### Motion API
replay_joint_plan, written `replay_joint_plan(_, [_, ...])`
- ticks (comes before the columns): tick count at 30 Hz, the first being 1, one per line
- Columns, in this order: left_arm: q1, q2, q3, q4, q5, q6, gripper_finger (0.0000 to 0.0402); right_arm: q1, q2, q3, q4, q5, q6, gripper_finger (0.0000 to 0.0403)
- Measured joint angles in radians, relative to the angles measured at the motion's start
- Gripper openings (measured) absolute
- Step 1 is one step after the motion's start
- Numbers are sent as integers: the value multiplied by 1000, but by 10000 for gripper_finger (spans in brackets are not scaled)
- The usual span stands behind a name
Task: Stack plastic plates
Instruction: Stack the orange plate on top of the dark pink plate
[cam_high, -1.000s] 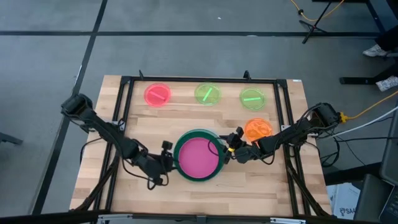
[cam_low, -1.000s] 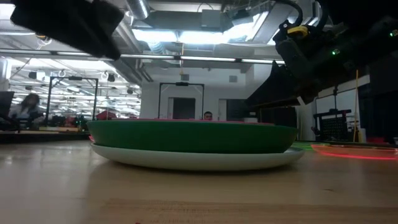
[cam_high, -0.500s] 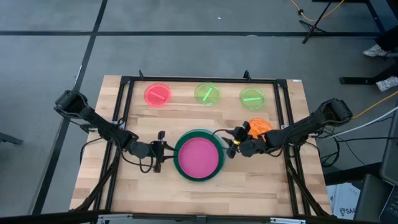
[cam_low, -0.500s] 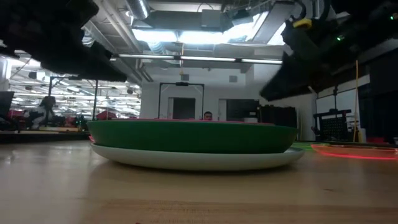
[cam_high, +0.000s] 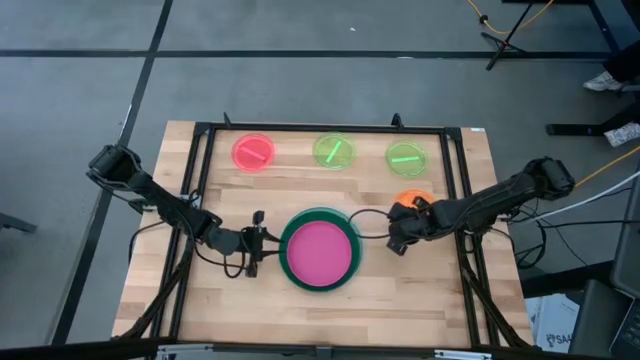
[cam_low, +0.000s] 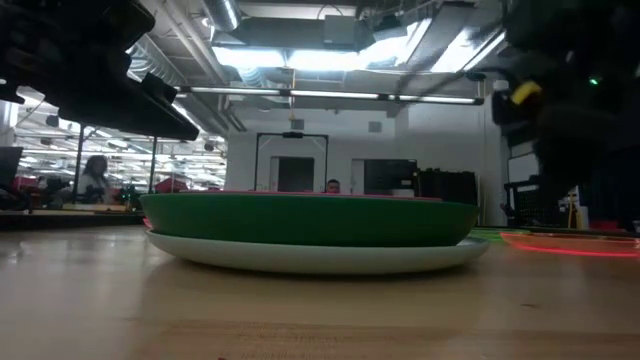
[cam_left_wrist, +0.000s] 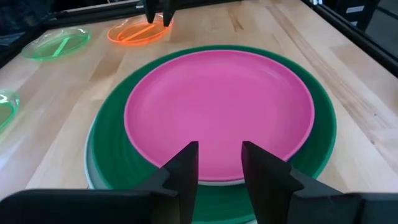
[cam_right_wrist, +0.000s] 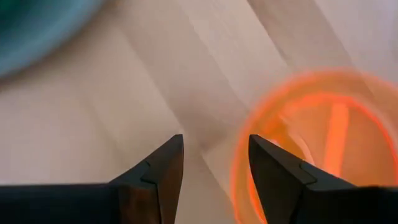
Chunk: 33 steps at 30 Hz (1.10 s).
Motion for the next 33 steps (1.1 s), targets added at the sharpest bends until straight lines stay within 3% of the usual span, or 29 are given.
replay_joint_plan(3, [0,0,0,0,-3,0,115,1,4,-17,-62,0,50,172])
replay_joint_plan(10, [0,0,0,0,-6,0,115,1,4,-74,28,9,35,172])
replay_joint_plan(14, [0,0,0,0,-6,0,115,0,4,-101,27,73,40,172])
replay_joint_plan(19, [0,0,0,18,-7,-1,115,0,4,-140,158,71,-43,172])
replay_joint_plan(26, [1,0,0,23,-8,-12,115,0,4,-192,154,116,-33,169])
replay_joint_plan(33, [2,0,0,35,-10,-45,115,1,3,-203,162,116,-19,98])
